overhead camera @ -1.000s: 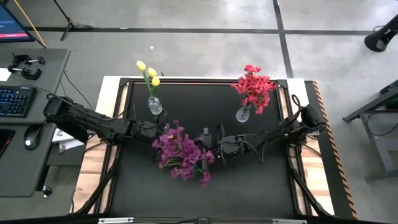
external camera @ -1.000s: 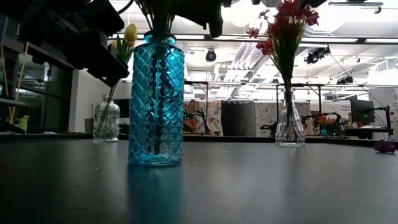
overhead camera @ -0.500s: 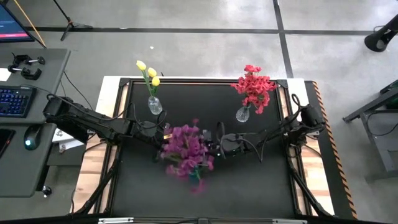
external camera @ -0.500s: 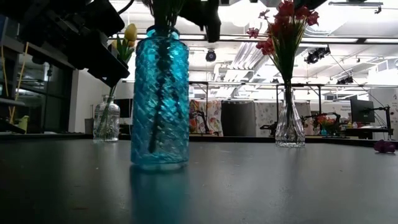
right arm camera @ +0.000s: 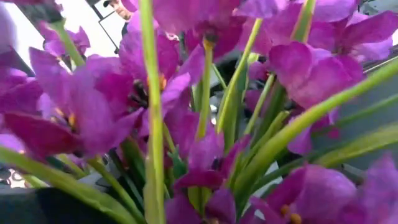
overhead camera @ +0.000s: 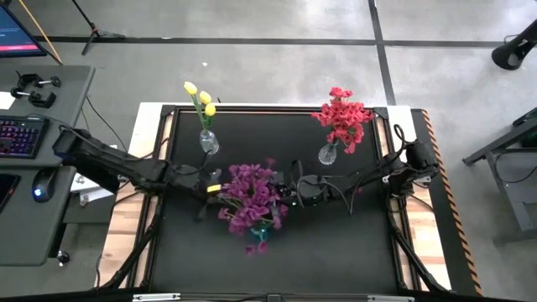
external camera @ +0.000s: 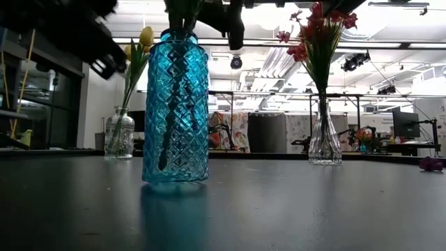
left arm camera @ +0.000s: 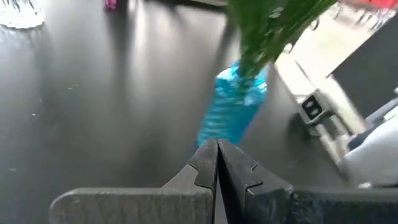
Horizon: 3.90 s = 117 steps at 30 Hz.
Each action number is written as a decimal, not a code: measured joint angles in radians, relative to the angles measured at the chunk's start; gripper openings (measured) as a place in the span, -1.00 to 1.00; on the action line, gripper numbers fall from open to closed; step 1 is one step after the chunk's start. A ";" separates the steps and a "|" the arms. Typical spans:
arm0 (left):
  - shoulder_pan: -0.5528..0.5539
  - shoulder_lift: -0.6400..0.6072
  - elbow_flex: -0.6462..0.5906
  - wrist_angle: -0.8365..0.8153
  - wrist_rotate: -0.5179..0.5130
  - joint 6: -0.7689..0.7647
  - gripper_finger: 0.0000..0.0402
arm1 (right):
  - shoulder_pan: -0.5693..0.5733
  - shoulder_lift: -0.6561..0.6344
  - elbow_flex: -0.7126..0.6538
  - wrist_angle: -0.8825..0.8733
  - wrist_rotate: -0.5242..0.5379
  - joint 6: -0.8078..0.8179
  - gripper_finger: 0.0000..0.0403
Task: Sort flowers into vase by color
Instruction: Put the violet flowers into the blue vase
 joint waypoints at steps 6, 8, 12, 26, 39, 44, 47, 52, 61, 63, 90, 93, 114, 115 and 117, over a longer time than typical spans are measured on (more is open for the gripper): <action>-0.209 -0.069 0.001 -0.039 -0.128 -0.067 -1.00 | 0.000 0.000 0.000 -0.002 0.000 0.000 0.52; -0.282 -0.050 0.001 -0.020 -0.185 -0.072 -1.00 | 0.000 0.000 0.000 -0.002 0.000 -0.001 0.52; -0.373 0.027 0.001 0.094 -0.260 -0.084 -0.99 | -0.003 0.000 0.000 -0.002 0.001 0.000 0.52; -0.356 0.165 0.000 0.319 -0.295 -0.172 -0.20 | -0.013 0.000 0.000 -0.002 0.007 0.033 0.52; -0.311 0.355 0.000 0.447 -0.373 -0.246 0.33 | -0.013 0.000 0.000 -0.003 0.002 0.033 0.52; -0.299 0.419 0.000 0.607 -0.469 -0.329 0.34 | -0.013 0.000 0.000 -0.003 0.003 0.033 0.52; -0.299 0.442 0.000 0.717 -0.502 -0.315 0.34 | -0.013 0.000 0.000 -0.004 0.003 0.033 0.52; -0.298 0.467 0.025 0.719 -0.527 -0.264 0.34 | -0.013 0.000 0.000 -0.011 0.003 0.033 0.52; -0.269 0.556 0.140 0.695 -0.491 -0.155 0.34 | -0.012 0.001 0.000 -0.017 0.003 0.033 0.52; -0.259 0.558 0.141 0.694 -0.469 -0.178 0.34 | -0.012 0.001 0.000 -0.017 0.003 0.033 0.52; -0.196 0.641 0.194 0.702 -0.396 -0.101 0.34 | -0.012 0.001 0.000 -0.017 0.004 0.033 0.52; -0.195 0.671 0.227 0.703 -0.390 -0.059 0.33 | -0.012 0.001 0.000 -0.019 0.004 0.033 0.52; -0.222 0.690 0.244 0.640 -0.461 0.035 -0.94 | -0.010 0.001 0.000 -0.012 -0.024 0.051 0.52; -0.222 0.690 0.244 0.634 -0.461 0.031 -0.94 | -0.010 0.001 0.000 -0.005 -0.024 0.061 0.52; -0.223 0.688 0.245 0.622 -0.462 0.023 -0.95 | -0.010 0.002 0.000 0.027 -0.024 0.068 0.52</action>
